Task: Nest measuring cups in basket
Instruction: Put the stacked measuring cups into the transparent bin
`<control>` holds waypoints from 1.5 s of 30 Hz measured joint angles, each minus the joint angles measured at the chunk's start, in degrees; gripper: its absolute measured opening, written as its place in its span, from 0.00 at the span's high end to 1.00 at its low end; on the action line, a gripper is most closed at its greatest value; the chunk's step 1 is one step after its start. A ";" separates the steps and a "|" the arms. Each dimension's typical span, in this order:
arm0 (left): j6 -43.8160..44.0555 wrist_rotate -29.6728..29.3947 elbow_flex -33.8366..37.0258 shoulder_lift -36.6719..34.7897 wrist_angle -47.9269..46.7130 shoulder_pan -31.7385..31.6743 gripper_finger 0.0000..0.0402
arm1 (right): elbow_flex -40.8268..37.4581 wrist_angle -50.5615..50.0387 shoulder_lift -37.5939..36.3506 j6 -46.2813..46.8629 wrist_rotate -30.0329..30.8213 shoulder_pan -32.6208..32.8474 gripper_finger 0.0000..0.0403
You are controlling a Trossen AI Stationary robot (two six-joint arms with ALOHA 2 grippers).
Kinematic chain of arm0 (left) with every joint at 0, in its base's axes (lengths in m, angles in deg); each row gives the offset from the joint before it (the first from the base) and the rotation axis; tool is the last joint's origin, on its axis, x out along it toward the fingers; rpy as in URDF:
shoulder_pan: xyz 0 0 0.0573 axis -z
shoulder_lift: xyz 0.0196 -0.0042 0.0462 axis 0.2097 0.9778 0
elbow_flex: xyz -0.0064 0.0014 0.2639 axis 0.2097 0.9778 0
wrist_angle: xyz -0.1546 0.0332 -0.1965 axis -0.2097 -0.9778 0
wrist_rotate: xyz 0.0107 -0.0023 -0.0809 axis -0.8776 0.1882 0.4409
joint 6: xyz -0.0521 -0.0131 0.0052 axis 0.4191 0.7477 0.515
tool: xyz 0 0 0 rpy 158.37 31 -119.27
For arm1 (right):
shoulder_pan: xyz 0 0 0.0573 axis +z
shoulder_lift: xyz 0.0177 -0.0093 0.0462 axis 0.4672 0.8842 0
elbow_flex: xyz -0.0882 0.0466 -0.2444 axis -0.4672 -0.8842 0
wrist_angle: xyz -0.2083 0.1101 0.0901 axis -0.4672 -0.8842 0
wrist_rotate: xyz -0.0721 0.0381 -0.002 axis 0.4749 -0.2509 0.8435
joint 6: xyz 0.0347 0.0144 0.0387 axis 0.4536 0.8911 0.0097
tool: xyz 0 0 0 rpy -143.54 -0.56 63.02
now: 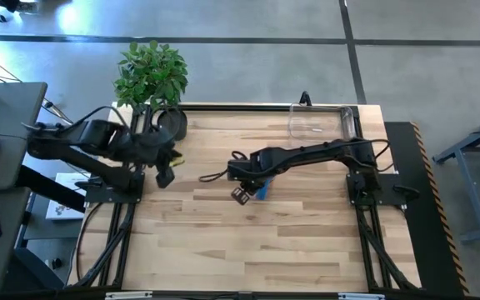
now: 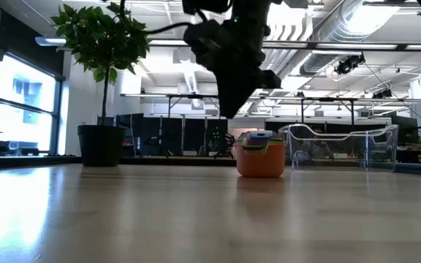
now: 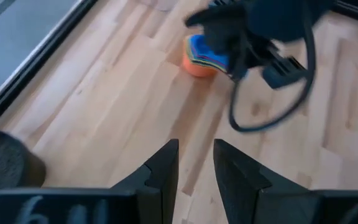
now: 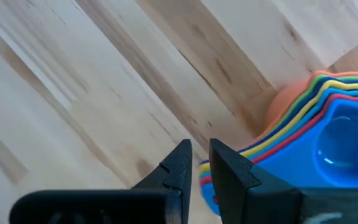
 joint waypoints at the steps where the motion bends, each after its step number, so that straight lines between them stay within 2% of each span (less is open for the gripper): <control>1: -0.03 -0.07 0.00 -0.04 0.02 1.35 0.78 | 0.01 0.65 -0.38 1.56 0.42 0.26 0.88; 8: -0.28 -0.24 0.02 -1.38 1.00 10.77 0.78 | 0.05 6.93 -1.78 10.25 1.39 2.07 0.88; 11: -0.62 -2.32 1.34 -3.67 2.33 14.57 0.78 | 0.05 10.41 -1.94 13.67 1.09 2.92 0.88; 18: -0.47 -2.52 16.36 -17.37 15.36 19.93 0.78 | 0.05 17.14 -2.24 20.75 1.62 5.90 0.88; 28: -10.61 -1.05 39.50 -35.76 38.69 20.97 0.78 | 0.05 22.05 -2.35 29.31 6.63 9.39 0.88; 35: -20.53 2.05 50.01 -45.40 53.60 20.97 0.78 | 0.05 23.05 -2.35 31.95 6.60 10.53 0.88; 39: -24.57 1.91 53.87 -49.78 55.86 20.92 0.78 | 0.05 23.15 -2.67 31.99 6.65 10.42 0.88; 45: -21.36 2.38 59.24 -54.78 55.69 20.90 0.78 | 0.05 24.43 -3.67 33.25 7.79 10.29 0.88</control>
